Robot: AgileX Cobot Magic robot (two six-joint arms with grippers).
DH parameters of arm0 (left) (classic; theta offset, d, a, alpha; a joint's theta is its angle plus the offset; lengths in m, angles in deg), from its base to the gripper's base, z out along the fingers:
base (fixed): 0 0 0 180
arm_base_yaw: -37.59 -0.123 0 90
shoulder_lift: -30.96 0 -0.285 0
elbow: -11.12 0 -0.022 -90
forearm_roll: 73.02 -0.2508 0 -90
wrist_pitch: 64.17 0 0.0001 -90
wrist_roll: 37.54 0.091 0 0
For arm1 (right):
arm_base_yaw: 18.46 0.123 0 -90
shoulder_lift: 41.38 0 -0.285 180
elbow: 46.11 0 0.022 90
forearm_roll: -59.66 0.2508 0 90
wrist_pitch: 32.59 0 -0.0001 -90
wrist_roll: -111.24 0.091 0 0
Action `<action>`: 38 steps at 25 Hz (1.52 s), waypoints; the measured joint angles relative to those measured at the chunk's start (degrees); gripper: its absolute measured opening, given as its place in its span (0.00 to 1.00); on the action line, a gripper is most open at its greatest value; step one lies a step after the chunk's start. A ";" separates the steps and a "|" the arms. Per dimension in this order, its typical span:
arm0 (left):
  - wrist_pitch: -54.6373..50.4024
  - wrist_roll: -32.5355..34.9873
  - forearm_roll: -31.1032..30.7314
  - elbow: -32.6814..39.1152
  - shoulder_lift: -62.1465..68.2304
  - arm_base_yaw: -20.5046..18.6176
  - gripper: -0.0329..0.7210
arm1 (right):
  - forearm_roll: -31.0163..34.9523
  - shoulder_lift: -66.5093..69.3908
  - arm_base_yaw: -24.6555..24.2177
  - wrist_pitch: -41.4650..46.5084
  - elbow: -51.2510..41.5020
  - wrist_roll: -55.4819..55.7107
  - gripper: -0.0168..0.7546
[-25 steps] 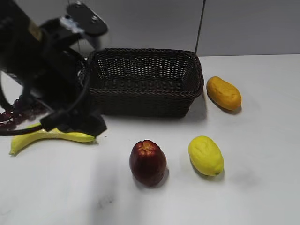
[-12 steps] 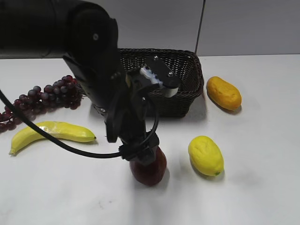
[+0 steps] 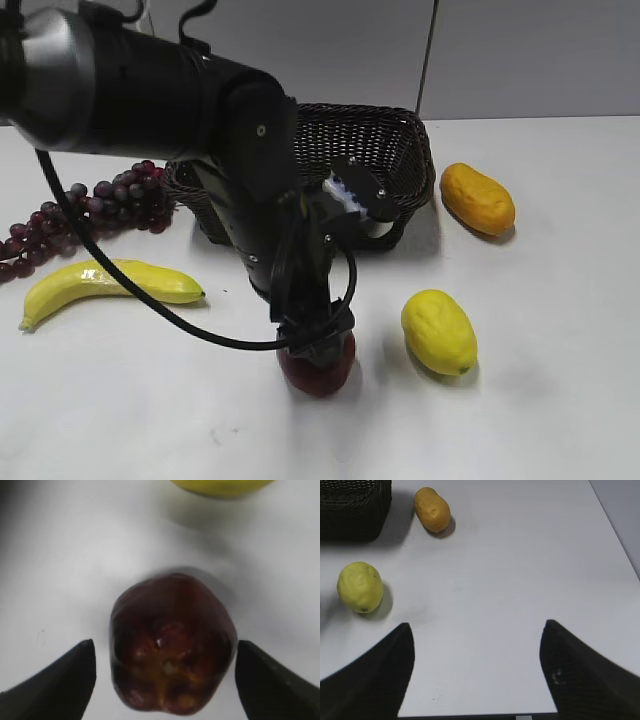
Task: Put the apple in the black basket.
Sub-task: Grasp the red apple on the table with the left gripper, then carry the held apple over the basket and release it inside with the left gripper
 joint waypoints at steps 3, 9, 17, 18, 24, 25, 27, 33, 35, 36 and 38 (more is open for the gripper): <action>0.05 0.00 -0.12 0.00 1.97 0.00 0.90 | 0.00 0.00 0.00 0.00 0.00 0.00 0.79; -0.35 0.00 -0.02 -0.34 2.86 0.00 0.85 | 0.00 0.00 0.00 0.00 0.00 0.00 0.79; -3.67 0.00 -0.02 -1.35 2.68 0.00 0.85 | 0.00 0.00 0.00 0.00 0.00 0.00 0.79; -4.76 0.00 -0.02 -1.93 2.44 0.00 0.85 | 0.00 0.00 0.00 0.00 0.00 0.00 0.79; -14.13 0.00 -0.14 -9.60 -0.16 0.00 0.85 | 0.00 0.00 0.00 0.00 0.00 0.00 0.79; -15.74 0.00 -0.21 -11.61 -0.62 0.00 0.85 | 0.00 0.00 0.00 0.00 0.00 0.00 0.79; -18.65 0.00 -0.84 -15.93 -1.07 0.00 0.85 | 0.00 0.00 0.00 0.00 0.00 0.00 0.79; -19.98 -0.40 -9.48 -28.06 -1.13 -0.07 0.85 | 0.04 0.00 0.00 0.00 0.00 0.00 0.79; -17.63 -1.58 -13.09 -30.18 -1.13 -0.42 0.85 | 0.04 0.00 0.00 0.00 0.00 0.00 0.79; -16.16 -2.52 -14.70 -30.91 -1.13 -0.83 0.85 | 0.04 0.00 0.00 0.00 0.00 0.00 0.79; -12.38 -4.27 -16.11 -31.77 -1.13 -2.48 0.85 | 0.04 0.00 0.00 0.00 0.00 0.00 0.79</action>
